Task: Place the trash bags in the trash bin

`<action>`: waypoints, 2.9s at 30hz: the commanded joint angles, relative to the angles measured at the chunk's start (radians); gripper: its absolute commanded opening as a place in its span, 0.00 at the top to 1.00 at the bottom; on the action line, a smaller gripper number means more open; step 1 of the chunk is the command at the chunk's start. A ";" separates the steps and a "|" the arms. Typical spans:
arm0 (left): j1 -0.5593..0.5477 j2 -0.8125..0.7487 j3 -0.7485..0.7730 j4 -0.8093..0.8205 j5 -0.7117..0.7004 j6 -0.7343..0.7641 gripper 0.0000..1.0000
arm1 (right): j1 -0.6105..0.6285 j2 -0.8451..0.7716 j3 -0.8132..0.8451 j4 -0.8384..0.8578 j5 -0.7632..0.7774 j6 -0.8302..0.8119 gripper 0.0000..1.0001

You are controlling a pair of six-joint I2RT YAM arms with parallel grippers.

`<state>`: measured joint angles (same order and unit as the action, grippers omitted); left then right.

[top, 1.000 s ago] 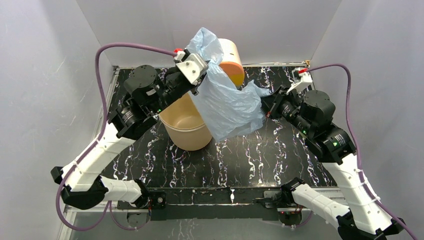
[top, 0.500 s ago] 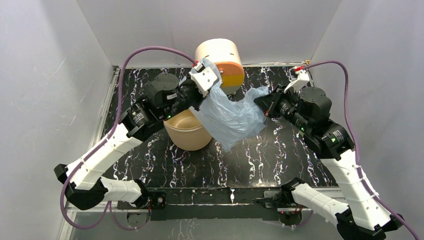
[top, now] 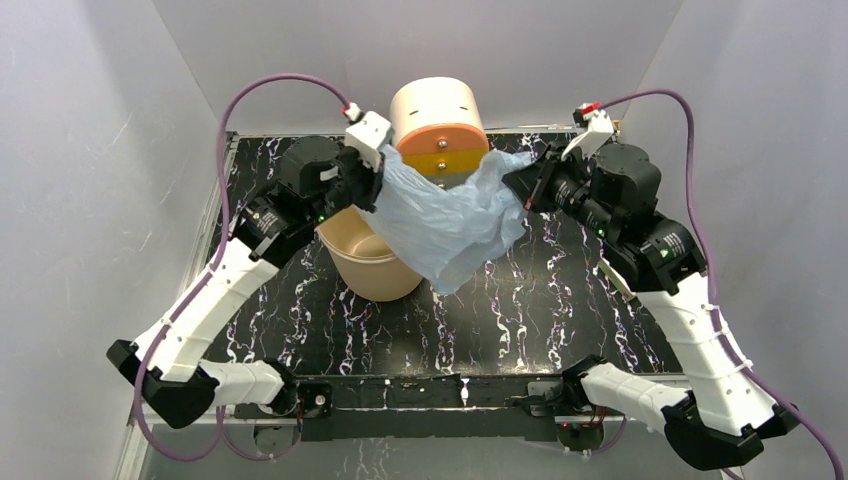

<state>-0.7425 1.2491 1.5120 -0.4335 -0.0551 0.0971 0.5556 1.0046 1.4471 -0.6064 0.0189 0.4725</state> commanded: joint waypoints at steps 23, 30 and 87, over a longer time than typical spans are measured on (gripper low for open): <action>0.431 -0.069 -0.314 0.065 0.368 -0.411 0.74 | -0.002 0.314 0.410 -0.010 -0.229 -0.073 1.00; 0.434 -0.089 -0.180 -0.037 0.388 -0.296 0.40 | -0.002 0.353 0.422 0.001 -0.250 -0.068 1.00; 0.435 -0.323 -0.274 -0.064 0.730 -0.037 0.25 | -0.002 0.494 0.463 0.107 -0.272 0.004 1.00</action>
<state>-0.3088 1.0031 1.2827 -0.5220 0.4229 -0.0479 0.5560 1.4849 1.9144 -0.5892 -0.2283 0.4660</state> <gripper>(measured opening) 0.737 0.017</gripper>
